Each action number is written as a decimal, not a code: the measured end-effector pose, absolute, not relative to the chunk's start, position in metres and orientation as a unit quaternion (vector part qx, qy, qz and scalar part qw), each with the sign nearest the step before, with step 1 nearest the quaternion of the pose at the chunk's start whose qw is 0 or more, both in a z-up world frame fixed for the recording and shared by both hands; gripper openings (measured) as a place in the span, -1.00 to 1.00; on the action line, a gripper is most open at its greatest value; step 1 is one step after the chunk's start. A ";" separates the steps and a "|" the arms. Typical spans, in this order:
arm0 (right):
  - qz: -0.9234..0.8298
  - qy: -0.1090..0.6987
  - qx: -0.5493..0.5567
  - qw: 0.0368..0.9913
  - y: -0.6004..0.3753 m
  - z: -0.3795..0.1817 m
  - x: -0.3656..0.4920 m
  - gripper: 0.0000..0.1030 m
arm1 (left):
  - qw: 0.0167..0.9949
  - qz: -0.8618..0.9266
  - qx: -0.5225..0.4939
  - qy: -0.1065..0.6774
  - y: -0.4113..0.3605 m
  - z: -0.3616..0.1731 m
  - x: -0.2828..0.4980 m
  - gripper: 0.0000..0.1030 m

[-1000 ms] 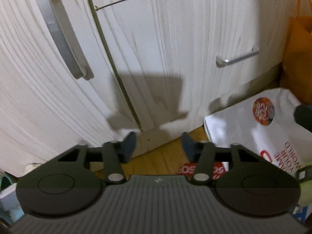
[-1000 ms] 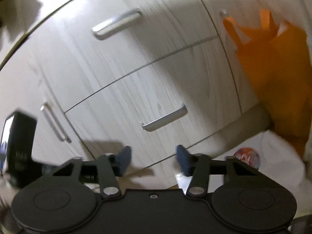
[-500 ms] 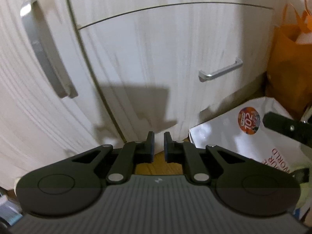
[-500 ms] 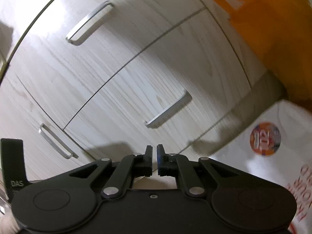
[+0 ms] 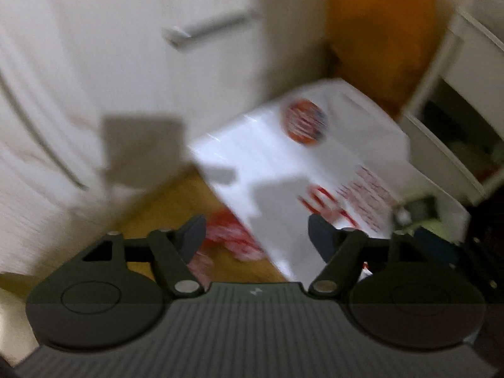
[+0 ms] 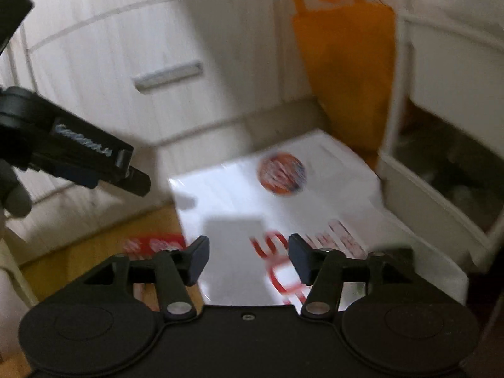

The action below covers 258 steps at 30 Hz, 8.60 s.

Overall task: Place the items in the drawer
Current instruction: 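Close the right gripper around the green yarn ball's black label band, then lift the yarn ball with the right gripper while the left gripper hooks the drawer handle, then pull the lower drawer open with the left gripper while the right gripper holds the yarn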

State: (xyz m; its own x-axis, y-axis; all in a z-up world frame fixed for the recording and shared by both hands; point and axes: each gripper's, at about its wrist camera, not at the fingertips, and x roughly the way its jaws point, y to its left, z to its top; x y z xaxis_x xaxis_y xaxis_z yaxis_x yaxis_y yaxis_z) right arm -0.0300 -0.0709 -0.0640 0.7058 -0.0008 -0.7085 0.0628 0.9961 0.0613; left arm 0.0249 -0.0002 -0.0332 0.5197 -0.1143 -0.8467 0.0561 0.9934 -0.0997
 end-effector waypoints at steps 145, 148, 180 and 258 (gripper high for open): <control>0.091 0.301 0.254 0.915 -0.123 -0.070 -0.054 0.02 | 0.893 0.007 0.203 0.402 0.003 0.023 0.081 -0.81; 0.093 0.296 0.272 0.911 -0.132 -0.070 -0.049 0.02 | 0.884 -0.007 0.212 0.417 -0.001 0.025 0.095 -0.88; 0.114 0.300 0.300 0.898 -0.121 -0.067 -0.055 0.03 | 0.871 0.020 0.319 0.373 -0.018 0.015 0.145 -0.41; 0.062 0.242 0.195 0.948 -0.106 -0.042 -0.065 0.05 | 0.901 -0.041 0.247 0.353 -0.053 0.030 0.055 -0.29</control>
State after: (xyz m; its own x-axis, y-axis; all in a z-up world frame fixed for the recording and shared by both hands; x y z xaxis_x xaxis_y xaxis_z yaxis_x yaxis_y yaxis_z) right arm -0.0650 -0.1055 -0.0421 0.8754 0.2122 -0.4344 -0.0234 0.9161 0.4004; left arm 0.0550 -0.0530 0.0302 0.7472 0.1011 -0.6568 0.2477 0.8748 0.4164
